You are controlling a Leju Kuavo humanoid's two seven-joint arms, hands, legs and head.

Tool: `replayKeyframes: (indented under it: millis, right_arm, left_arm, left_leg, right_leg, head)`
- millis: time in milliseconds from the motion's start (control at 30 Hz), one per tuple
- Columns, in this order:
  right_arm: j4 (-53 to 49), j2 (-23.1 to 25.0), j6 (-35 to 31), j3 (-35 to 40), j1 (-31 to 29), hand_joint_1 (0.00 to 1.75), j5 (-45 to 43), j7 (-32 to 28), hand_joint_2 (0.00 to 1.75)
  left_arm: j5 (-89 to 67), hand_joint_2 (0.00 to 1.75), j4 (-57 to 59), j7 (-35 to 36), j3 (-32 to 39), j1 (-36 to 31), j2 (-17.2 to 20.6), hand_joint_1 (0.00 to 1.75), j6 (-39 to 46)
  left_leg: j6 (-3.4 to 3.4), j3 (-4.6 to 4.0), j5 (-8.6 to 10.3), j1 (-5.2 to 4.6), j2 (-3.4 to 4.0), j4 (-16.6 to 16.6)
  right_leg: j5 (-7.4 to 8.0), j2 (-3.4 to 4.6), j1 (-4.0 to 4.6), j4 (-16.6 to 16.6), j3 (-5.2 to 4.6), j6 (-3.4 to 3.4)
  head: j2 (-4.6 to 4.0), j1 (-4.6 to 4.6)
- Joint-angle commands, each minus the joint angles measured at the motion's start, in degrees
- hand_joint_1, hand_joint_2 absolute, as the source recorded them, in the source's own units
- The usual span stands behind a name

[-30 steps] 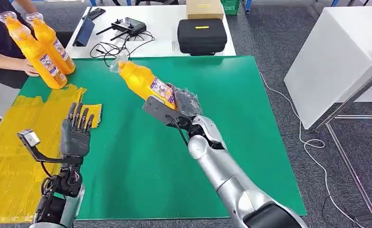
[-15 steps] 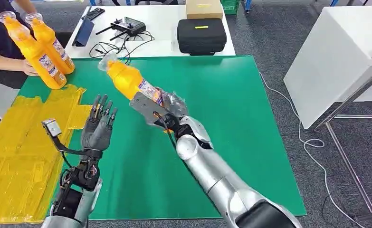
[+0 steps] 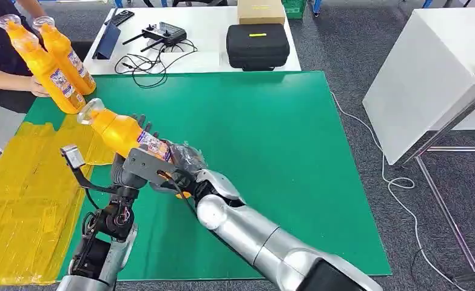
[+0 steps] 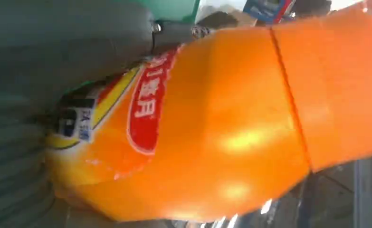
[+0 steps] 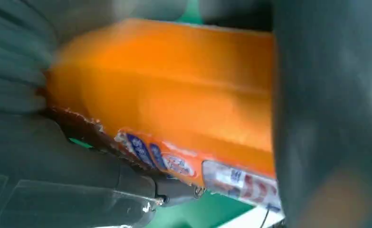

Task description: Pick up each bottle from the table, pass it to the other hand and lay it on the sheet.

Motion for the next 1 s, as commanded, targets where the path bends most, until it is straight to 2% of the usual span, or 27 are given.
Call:
replayKeyframes:
  millis: [33,200,233,267,300,833,900,933,1000]
  right_arm:
    - [2.51,-0.68,1.08,19.35,-0.06,1.75,-3.35,3.53,1.75]
    - [3.65,-0.68,1.27,21.13,1.65,1.75,-2.81,3.21,1.75]
    - [3.66,-0.68,1.32,21.32,1.71,1.75,-2.68,3.32,1.75]
    - [3.78,-0.68,1.21,21.31,1.85,1.75,-2.71,3.43,1.75]
    - [4.01,-0.68,1.05,21.17,1.83,1.75,-2.79,3.43,1.75]
    - [9.51,-0.68,-0.34,16.89,0.44,1.75,-2.90,0.30,1.75]
    - [10.03,-0.68,-1.43,15.06,0.02,0.10,-2.66,-0.99,1.75]
    - [10.61,-0.68,-1.67,15.18,-0.48,0.00,-2.05,-0.79,0.00]
    - [11.17,-0.92,-1.56,11.94,-1.13,0.00,-2.24,-2.74,0.00]
  left_arm:
    - [0.48,1.75,-8.21,3.23,-6.06,0.25,-0.74,0.00,0.34]
    - [0.22,1.75,-9.46,3.93,-6.30,0.74,-0.55,0.00,1.06]
    - [0.39,1.75,-9.29,3.81,-6.27,0.69,-0.53,0.33,0.74]
    - [0.38,1.75,-9.03,3.52,-6.25,0.76,-0.30,0.33,0.39]
    - [0.33,1.75,-8.87,3.18,-6.27,0.77,-0.23,1.75,0.10]
    - [-0.96,1.75,-8.16,0.53,-3.70,1.37,0.48,1.75,1.19]
    - [-1.81,1.75,-8.81,-0.19,-3.02,1.75,0.77,1.75,1.92]
    - [-2.80,1.75,-9.24,-1.06,-2.90,1.93,1.13,1.75,2.70]
    - [-6.41,1.75,-9.69,-2.89,-1.71,1.86,1.64,1.75,5.76]
  left_leg:
    - [0.02,0.15,-0.07,0.08,-0.14,0.00]
    - [0.04,0.28,-0.08,0.12,-0.41,0.01]
    - [0.02,0.17,-0.03,0.08,-0.31,-0.01]
    - [0.02,0.13,-0.01,0.07,-0.20,-0.03]
    - [0.02,0.22,-0.04,0.10,-0.23,-0.01]
    - [0.01,0.18,0.01,0.06,-0.13,-0.03]
    - [0.01,0.16,0.01,0.08,-0.13,-0.01]
    - [0.01,0.15,0.01,0.06,-0.08,-0.01]
    - [0.01,0.18,-0.01,0.08,-0.13,0.01]
  right_leg:
    - [-0.09,-0.23,0.10,-0.07,0.21,0.03]
    - [-0.19,-0.55,0.17,-0.11,0.43,0.04]
    - [-0.12,-0.43,0.13,-0.11,0.27,0.03]
    - [-0.09,-0.36,0.11,-0.12,0.21,0.02]
    - [-0.13,-0.45,0.15,-0.13,0.34,0.03]
    - [-0.08,-0.19,0.11,-0.11,0.20,0.02]
    - [-0.08,-0.19,0.13,-0.11,0.19,0.02]
    - [-0.07,-0.14,0.11,-0.10,0.15,0.02]
    - [-0.09,-0.20,0.13,-0.08,0.21,0.02]
  head:
    - [0.00,0.00]
    - [0.00,-0.02]
    - [0.00,-0.02]
    - [0.00,-0.02]
    - [0.00,-0.04]
    - [0.00,-0.04]
    - [0.00,-0.04]
    - [0.00,-0.04]
    - [0.00,-0.04]
